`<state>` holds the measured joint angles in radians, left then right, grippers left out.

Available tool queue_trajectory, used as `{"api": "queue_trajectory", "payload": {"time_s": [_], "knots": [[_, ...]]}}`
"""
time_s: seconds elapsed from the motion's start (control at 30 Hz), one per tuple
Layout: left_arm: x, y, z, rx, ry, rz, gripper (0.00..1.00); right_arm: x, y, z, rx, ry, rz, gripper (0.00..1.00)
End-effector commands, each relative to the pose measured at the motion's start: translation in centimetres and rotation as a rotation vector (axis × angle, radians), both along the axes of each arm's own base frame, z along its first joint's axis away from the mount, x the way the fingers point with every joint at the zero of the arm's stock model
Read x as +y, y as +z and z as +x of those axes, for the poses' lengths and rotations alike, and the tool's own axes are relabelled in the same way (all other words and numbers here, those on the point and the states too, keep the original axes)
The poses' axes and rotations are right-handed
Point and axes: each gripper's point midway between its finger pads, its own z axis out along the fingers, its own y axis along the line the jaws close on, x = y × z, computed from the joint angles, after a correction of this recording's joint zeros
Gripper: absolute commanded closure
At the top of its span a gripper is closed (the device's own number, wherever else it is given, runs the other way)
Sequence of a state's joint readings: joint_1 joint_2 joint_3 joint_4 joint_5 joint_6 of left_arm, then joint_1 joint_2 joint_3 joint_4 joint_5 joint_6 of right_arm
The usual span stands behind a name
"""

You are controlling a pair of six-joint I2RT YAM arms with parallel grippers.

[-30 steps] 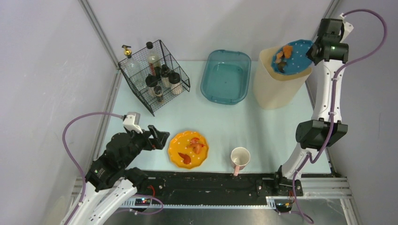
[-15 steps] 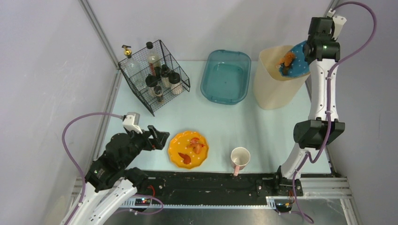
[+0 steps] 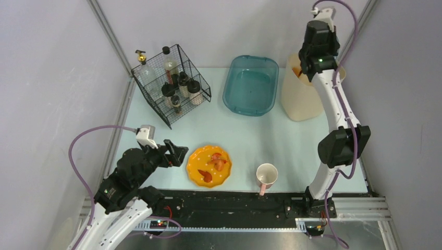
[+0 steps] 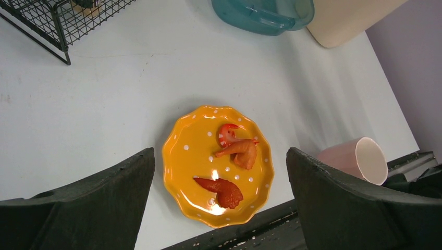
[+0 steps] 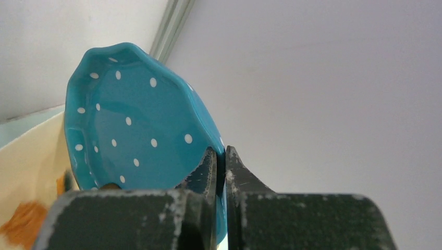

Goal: Clear the kitchen counter

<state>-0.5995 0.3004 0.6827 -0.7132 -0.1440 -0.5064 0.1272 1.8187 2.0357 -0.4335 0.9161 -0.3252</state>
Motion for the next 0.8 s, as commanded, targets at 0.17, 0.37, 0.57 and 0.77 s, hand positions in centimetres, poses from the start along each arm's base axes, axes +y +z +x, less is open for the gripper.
{"api": "queue_trajectory", "payload": {"time_s": [0.17, 0.37, 0.57, 0.77], "knots": [[-0.7, 0.5, 0.1, -0.012, -0.025, -0.022, 0.00, -0.3, 10.6, -4.1, -0.327, -0.143, -0.156, 1.00], [-0.8, 0.4, 0.0, -0.007, -0.032, -0.019, 0.00, 0.3, 11.9, -5.2, -0.367, -0.155, -0.196, 1.00], [-0.8, 0.5, 0.0, -0.013, -0.034, -0.023, 0.00, 0.5, 13.0, -6.4, -0.388, -0.172, -0.233, 1.00], [-0.9, 0.5, 0.0, -0.010, -0.037, -0.021, 0.00, 1.4, 15.6, -7.7, -0.501, -0.114, -0.099, 1.00]]}}
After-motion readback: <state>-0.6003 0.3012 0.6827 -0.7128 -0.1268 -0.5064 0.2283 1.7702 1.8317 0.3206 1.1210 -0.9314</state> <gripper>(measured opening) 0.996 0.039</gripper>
